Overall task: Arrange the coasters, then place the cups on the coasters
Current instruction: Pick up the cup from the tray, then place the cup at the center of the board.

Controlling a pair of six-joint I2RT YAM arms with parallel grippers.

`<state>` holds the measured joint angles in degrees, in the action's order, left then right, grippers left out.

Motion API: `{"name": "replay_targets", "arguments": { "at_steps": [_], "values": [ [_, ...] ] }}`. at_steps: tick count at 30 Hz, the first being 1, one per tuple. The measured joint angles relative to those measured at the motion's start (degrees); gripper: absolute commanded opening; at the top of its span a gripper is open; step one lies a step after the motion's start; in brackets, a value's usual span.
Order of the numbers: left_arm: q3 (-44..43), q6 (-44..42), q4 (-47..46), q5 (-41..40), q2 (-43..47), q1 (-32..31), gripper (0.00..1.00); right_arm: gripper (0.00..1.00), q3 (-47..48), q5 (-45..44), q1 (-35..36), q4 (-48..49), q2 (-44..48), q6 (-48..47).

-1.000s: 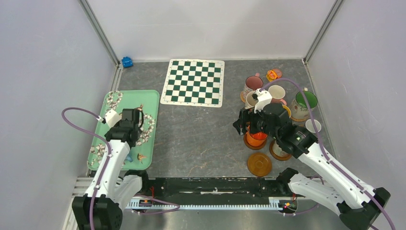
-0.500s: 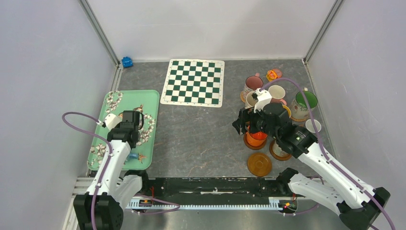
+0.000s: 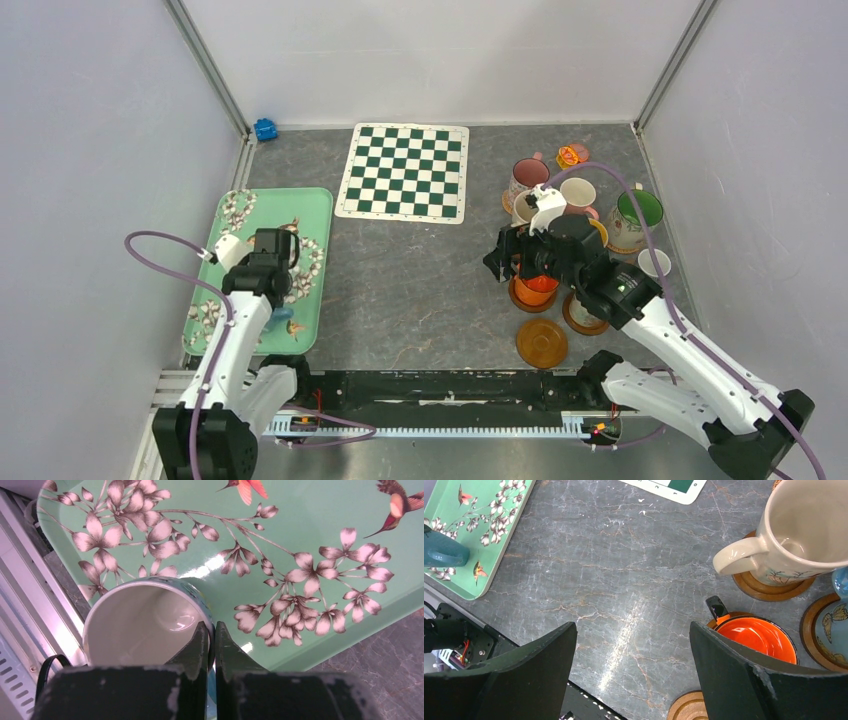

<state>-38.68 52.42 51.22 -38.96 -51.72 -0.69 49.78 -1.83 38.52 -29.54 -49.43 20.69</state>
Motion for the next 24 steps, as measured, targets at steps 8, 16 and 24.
{"name": "replay_targets", "arguments": {
  "at_steps": [8,16,24],
  "values": [
    [-7.5,-3.4,0.9,-0.9,-0.1,0.0,0.02,0.86,0.0,0.0,0.0,0.0,-0.5,1.4],
    [-10.1,-17.7,-5.6,14.3,1.8,0.0,0.02,0.87,0.2,-1.4,0.0,-0.9,-1.2,1.8],
    [-10.3,-27.2,-8.7,34.2,5.7,-2.6,0.02,0.87,0.5,-3.5,0.0,-1.4,-1.2,1.9]
  ]
}}
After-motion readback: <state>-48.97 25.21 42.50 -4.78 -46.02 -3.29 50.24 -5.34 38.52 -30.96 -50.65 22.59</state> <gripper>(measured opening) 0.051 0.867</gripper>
